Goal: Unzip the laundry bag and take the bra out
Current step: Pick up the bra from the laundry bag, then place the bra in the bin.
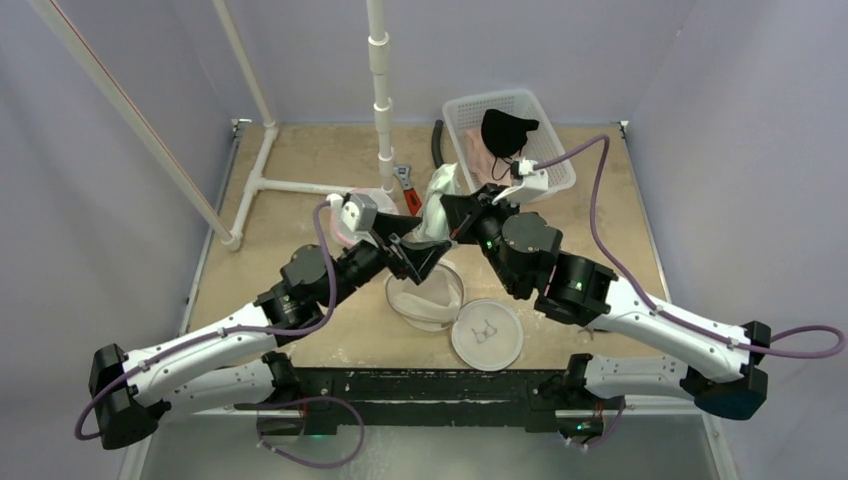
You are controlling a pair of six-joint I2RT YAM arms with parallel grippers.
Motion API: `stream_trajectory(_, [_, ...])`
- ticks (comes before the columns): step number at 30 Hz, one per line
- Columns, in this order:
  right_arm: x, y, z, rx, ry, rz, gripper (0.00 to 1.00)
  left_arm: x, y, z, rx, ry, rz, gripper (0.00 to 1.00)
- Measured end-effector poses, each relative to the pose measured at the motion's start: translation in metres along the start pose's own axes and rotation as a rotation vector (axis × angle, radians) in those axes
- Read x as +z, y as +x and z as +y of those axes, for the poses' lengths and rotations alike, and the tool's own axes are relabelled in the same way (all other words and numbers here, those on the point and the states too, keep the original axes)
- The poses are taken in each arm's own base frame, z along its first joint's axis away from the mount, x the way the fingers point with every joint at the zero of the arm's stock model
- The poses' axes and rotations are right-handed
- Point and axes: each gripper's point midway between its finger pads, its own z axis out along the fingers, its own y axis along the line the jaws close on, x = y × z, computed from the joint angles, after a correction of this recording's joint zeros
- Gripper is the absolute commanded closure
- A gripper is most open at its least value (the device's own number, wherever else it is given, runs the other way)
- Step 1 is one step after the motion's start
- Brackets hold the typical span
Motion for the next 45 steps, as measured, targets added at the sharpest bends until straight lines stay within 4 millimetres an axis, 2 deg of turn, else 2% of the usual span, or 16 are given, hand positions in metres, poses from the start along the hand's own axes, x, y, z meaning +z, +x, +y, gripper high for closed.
stream_trajectory(6, [0.009,0.003,-0.003,0.021,0.068,-0.006,1.0,0.004,0.011,-0.02,0.125,-0.039,0.029,0.17])
stream_trajectory(8, [0.012,0.006,-0.005,0.021,0.089,-0.002,1.0,0.007,0.013,-0.019,0.166,-0.074,0.035,0.19])
stream_trajectory(17, [0.019,0.011,-0.002,0.034,0.114,0.014,1.0,0.015,0.023,0.026,0.319,-0.333,0.064,0.36])
stream_trajectory(23, [0.019,0.009,0.001,0.054,0.109,0.013,1.0,0.013,0.024,0.042,0.364,-0.431,0.066,0.61])
stream_trajectory(27, [0.019,0.009,0.001,0.057,0.106,0.015,1.0,0.012,0.021,0.043,0.375,-0.44,0.058,0.85])
stream_trajectory(28, [0.019,0.01,0.002,0.057,0.103,0.018,0.97,0.012,0.021,0.043,0.379,-0.439,0.057,0.92])
stream_trajectory(29, [0.019,0.01,0.003,0.058,0.099,0.021,0.87,0.012,0.02,0.043,0.376,-0.438,0.055,1.0])
stream_trajectory(33, [0.019,0.01,0.01,0.056,0.058,0.036,0.35,0.012,0.02,0.043,0.379,-0.44,0.054,1.0])
stream_trajectory(34, [0.017,0.009,0.014,0.051,0.035,0.042,0.29,0.012,0.02,0.043,0.378,-0.445,0.052,1.0])
stream_trajectory(36, [0.013,0.006,0.019,0.036,-0.004,0.051,0.2,0.01,0.017,0.045,0.374,-0.461,0.044,1.0])
stream_trajectory(40, [-0.003,-0.009,0.027,-0.022,-0.092,0.056,0.16,0.002,0.003,0.052,0.352,-0.492,0.01,1.0])
stream_trajectory(42, [-0.014,-0.02,0.027,-0.045,-0.131,0.035,0.15,-0.007,-0.01,0.062,0.321,-0.501,-0.014,1.0])
stream_trajectory(45, [-0.036,-0.037,0.015,-0.082,-0.175,-0.019,0.12,-0.02,-0.037,0.079,0.26,-0.495,-0.069,1.0])
